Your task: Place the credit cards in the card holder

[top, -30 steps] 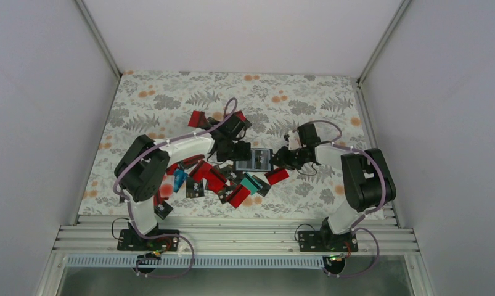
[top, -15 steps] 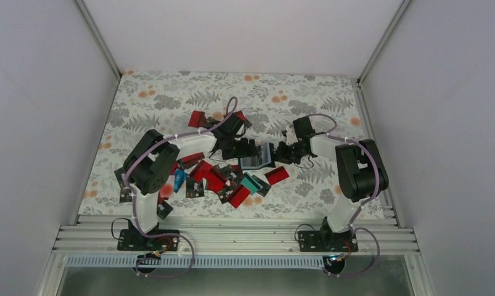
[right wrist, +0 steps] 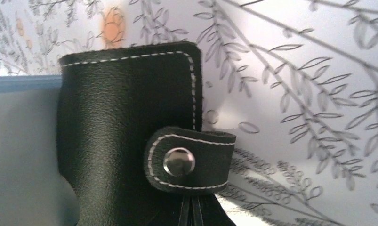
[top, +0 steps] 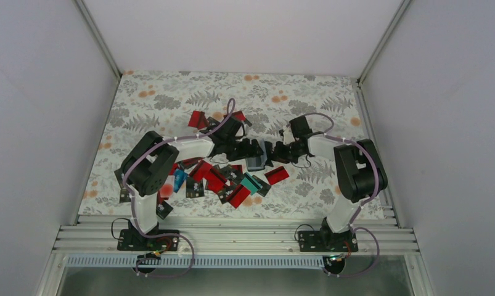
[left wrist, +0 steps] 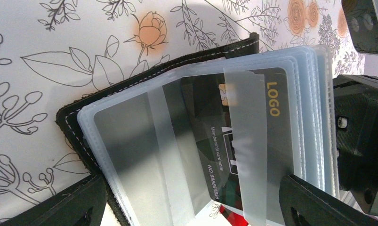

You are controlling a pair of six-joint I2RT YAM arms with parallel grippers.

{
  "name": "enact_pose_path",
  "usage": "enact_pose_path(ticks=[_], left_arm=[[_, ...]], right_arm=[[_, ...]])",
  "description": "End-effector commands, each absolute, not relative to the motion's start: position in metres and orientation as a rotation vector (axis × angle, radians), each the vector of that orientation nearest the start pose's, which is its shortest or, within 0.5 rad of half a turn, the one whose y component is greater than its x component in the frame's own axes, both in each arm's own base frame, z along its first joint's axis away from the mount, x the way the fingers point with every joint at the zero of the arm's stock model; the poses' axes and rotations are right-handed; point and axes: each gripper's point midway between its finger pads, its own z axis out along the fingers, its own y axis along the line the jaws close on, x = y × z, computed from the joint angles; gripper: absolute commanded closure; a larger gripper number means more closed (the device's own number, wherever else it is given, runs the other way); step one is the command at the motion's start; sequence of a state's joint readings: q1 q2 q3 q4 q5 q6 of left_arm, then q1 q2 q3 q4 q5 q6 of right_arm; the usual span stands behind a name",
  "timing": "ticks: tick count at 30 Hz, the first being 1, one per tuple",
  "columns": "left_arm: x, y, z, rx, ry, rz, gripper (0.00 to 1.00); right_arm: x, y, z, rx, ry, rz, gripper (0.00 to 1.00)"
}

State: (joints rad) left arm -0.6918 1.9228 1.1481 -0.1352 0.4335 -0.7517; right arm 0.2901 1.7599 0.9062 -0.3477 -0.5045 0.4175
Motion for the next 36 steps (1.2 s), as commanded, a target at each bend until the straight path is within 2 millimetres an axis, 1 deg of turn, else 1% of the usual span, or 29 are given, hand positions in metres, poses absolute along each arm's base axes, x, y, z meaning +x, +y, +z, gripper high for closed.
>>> enact_pose_path(ticks=[1, 3, 5, 8, 13, 17, 19, 21, 25, 28, 29, 32, 33, 36], left_arm=[[0.312, -0.379, 0.075, 0.207, 2.633, -1.231, 0.11], [0.312, -0.38, 0.08, 0.203, 2.606, -1.267, 0.11], [0.312, -0.383, 0.09, 0.205, 2.569, -1.314, 0.12], [0.315, -0.389, 0.108, 0.224, 2.51, -1.375, 0.13], [0.32, -0.399, 0.14, 0.271, 2.424, -1.445, 0.13], [0.323, -0.396, 0.159, 0.274, 2.386, -1.442, 0.15], [0.324, -0.389, 0.159, 0.251, 2.395, -1.39, 0.16], [0.33, -0.373, 0.151, 0.198, 2.424, -1.259, 0.18], [0.329, -0.339, 0.129, 0.109, 2.488, -1.067, 0.24], [0.324, -0.323, 0.121, 0.078, 2.514, -0.982, 0.34], [0.322, -0.32, 0.119, 0.076, 2.518, -0.975, 0.37], [0.317, -0.319, 0.121, 0.089, 2.51, -0.993, 0.42], [0.317, -0.321, 0.125, 0.103, 2.496, -1.011, 0.45], [0.316, -0.325, 0.137, 0.133, 2.451, -1.059, 0.49]], right_arm=[[0.316, 0.209, 0.049, -0.057, 2.776, 1.017, 0.96], [0.317, 0.214, 0.06, -0.074, 2.754, 1.035, 0.96], [0.315, 0.218, 0.062, -0.086, 2.761, 1.042, 0.96], [0.314, 0.221, 0.056, -0.082, 2.778, 1.033, 0.96], [0.309, 0.221, 0.04, -0.055, 2.819, 1.026, 0.96], [0.31, 0.224, 0.041, -0.054, 2.809, 1.053, 0.96], [0.311, 0.224, 0.042, -0.056, 2.808, 1.048, 0.96], [0.311, 0.223, 0.042, -0.061, 2.808, 1.035, 0.96], [0.308, 0.217, 0.044, -0.064, 2.817, 0.993, 0.96], [0.307, 0.21, 0.041, -0.051, 2.833, 0.937, 0.96], [0.306, 0.208, 0.04, -0.047, 2.841, 0.92, 0.96], [0.303, 0.202, 0.033, -0.034, 2.865, 0.87, 0.96], [0.302, 0.201, 0.031, -0.03, 2.871, 0.861, 0.96], [0.301, 0.199, 0.025, -0.027, 2.893, 0.846, 0.96]])
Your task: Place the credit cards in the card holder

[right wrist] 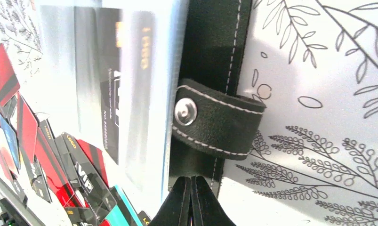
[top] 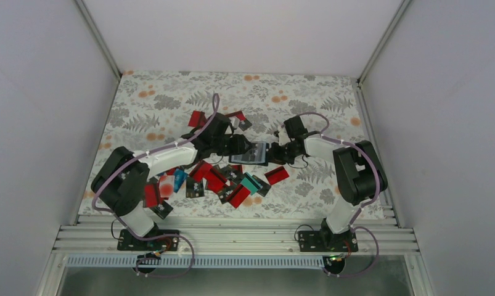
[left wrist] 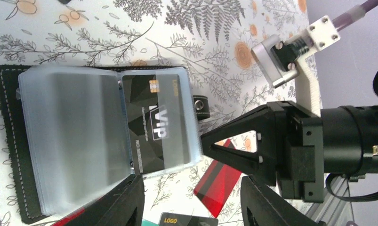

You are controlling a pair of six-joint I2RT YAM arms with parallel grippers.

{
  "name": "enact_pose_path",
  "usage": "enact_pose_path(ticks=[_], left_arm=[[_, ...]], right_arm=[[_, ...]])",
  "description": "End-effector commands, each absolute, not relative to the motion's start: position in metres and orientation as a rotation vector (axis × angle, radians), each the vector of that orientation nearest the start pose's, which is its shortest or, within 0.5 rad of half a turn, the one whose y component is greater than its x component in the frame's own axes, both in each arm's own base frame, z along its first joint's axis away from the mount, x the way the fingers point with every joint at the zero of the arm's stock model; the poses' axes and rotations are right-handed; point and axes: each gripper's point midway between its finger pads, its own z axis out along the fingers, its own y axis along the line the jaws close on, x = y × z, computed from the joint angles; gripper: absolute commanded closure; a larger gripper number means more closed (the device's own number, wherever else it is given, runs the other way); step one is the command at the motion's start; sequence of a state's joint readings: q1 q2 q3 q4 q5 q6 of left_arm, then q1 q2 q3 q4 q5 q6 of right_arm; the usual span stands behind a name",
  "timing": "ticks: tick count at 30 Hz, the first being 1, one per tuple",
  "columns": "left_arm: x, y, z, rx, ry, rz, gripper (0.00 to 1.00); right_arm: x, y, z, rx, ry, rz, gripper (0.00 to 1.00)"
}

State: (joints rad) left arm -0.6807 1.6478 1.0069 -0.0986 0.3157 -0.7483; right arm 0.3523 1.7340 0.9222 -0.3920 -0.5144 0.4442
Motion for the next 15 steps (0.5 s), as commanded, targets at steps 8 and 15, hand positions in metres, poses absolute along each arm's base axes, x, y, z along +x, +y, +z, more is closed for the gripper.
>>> enact_pose_path(ticks=[8, 15], left_arm=[[0.315, -0.284, 0.117, 0.033, 2.585, -0.724, 0.48], [0.314, -0.256, 0.068, 0.027, 2.713, -0.505, 0.28]], right_arm=[[0.303, 0.188, 0.031, -0.036, 2.897, 0.736, 0.96], [0.301, 0.196, 0.044, -0.076, 2.864, 0.819, 0.96]])
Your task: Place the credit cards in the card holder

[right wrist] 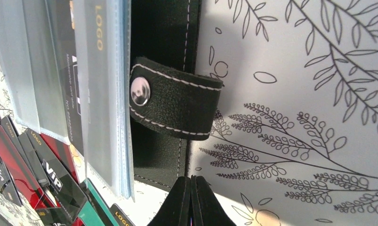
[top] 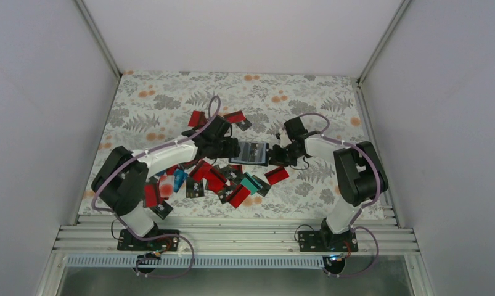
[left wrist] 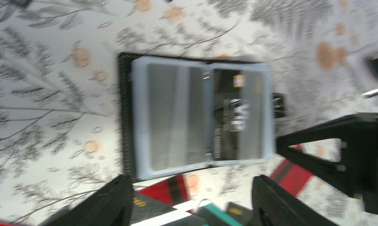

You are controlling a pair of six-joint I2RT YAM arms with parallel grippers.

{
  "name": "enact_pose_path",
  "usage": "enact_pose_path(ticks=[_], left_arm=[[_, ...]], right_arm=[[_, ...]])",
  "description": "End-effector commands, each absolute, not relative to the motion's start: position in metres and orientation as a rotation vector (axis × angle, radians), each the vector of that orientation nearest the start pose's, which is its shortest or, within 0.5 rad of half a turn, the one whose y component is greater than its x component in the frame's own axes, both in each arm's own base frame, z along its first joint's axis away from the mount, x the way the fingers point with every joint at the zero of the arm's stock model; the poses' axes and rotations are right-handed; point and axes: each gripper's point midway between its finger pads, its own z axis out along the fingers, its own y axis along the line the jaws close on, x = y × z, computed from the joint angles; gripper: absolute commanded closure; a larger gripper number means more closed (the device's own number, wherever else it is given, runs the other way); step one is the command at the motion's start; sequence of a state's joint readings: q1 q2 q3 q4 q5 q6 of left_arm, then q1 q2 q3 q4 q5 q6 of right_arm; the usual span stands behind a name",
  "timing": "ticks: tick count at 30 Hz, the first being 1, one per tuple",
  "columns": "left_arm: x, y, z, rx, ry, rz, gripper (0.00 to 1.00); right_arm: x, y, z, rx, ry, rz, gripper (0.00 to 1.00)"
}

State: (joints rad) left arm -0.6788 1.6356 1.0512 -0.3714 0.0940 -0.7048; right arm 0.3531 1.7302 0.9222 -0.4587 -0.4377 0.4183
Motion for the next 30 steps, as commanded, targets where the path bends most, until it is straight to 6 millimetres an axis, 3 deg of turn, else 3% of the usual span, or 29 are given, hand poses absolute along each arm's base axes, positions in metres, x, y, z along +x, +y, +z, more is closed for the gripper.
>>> enact_pose_path(ticks=[1, 8, 14, 22, 30], left_arm=[[0.316, -0.257, 0.067, 0.04, 2.715, -0.517, 0.25], [0.332, -0.258, 0.052, 0.072, 2.747, -0.616, 0.23], [0.337, -0.255, 0.042, 0.06, 2.755, -0.754, 0.28], [0.344, -0.256, 0.037, 0.077, 2.741, -0.903, 0.3], [0.346, -0.269, 0.019, 0.146, 2.768, -1.009, 0.29]], right_arm=[[0.3, 0.199, 0.047, -0.085, 2.86, 0.842, 0.96], [0.31, 0.212, 0.104, -0.14, 2.735, 0.94, 0.91], [0.329, 0.245, 0.121, -0.195, 2.672, 1.063, 0.86], [0.334, 0.282, 0.064, -0.246, 2.789, 1.099, 0.95], [0.323, 0.251, -0.002, -0.139, 2.961, 0.806, 0.96]])
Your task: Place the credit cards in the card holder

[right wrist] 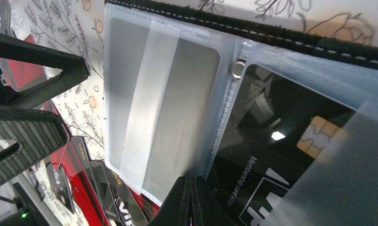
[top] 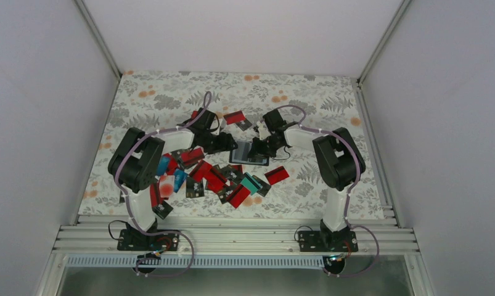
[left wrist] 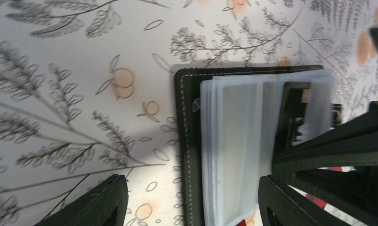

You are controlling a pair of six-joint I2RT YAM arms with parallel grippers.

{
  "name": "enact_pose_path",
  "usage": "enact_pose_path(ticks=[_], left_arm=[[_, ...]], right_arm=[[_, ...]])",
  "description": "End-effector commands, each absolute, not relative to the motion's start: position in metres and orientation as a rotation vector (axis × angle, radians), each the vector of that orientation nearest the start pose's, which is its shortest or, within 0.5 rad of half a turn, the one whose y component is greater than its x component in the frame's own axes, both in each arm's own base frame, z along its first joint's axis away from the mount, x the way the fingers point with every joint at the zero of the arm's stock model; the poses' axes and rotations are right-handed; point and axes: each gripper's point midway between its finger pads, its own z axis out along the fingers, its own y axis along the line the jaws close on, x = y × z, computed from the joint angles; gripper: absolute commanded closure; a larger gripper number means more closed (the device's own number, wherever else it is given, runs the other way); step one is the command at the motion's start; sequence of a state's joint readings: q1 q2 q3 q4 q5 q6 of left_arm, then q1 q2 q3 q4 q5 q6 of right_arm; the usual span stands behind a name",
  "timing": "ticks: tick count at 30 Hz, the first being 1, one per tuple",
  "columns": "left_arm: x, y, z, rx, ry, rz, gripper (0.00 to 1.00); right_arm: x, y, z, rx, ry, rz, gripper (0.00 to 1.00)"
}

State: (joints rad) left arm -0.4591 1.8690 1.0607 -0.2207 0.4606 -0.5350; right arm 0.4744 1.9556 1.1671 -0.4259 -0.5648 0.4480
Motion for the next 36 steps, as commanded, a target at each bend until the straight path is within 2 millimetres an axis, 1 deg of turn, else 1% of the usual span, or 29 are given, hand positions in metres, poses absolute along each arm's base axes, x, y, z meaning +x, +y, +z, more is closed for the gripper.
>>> enact_pose_path(ticks=[1, 4, 6, 9, 11, 17, 20, 24, 28, 31, 36], left_arm=[[0.345, -0.273, 0.017, 0.16, 2.765, -1.047, 0.29], [0.342, -0.283, 0.015, 0.172, 2.753, -1.159, 0.29], [0.341, -0.288, 0.014, 0.174, 2.741, -1.21, 0.29], [0.339, -0.295, 0.022, 0.186, 2.703, -1.299, 0.29], [0.338, -0.299, 0.032, 0.2, 2.67, -1.346, 0.29], [0.338, -0.309, 0.066, 0.228, 2.568, -1.464, 0.29], [0.337, -0.314, 0.085, 0.253, 2.515, -1.514, 0.29], [0.338, -0.32, 0.109, 0.29, 2.455, -1.548, 0.3], [0.339, -0.323, 0.123, 0.313, 2.426, -1.553, 0.29], [0.339, -0.325, 0.124, 0.326, 2.428, -1.546, 0.29], [0.341, -0.328, 0.109, 0.315, 2.468, -1.537, 0.3]], right_arm=[[0.321, 0.25, -0.007, -0.135, 2.973, 0.797, 0.96], [0.317, 0.247, -0.016, -0.125, 2.991, 0.776, 0.96], [0.317, 0.247, -0.017, -0.119, 2.993, 0.775, 0.96], [0.317, 0.248, -0.017, -0.121, 2.992, 0.779, 0.96], [0.316, 0.247, -0.017, -0.115, 2.992, 0.787, 0.96], [0.309, 0.259, -0.015, -0.119, 2.98, 0.919, 0.96], [0.31, 0.264, -0.01, -0.126, 2.962, 0.97, 0.96], [0.311, 0.274, -0.002, -0.136, 2.934, 1.058, 0.96], [0.314, 0.285, 0.006, -0.143, 2.903, 1.162, 0.96], [0.316, 0.294, 0.012, -0.149, 2.881, 1.238, 0.96], [0.32, 0.305, 0.023, -0.164, 2.833, 1.34, 0.96]])
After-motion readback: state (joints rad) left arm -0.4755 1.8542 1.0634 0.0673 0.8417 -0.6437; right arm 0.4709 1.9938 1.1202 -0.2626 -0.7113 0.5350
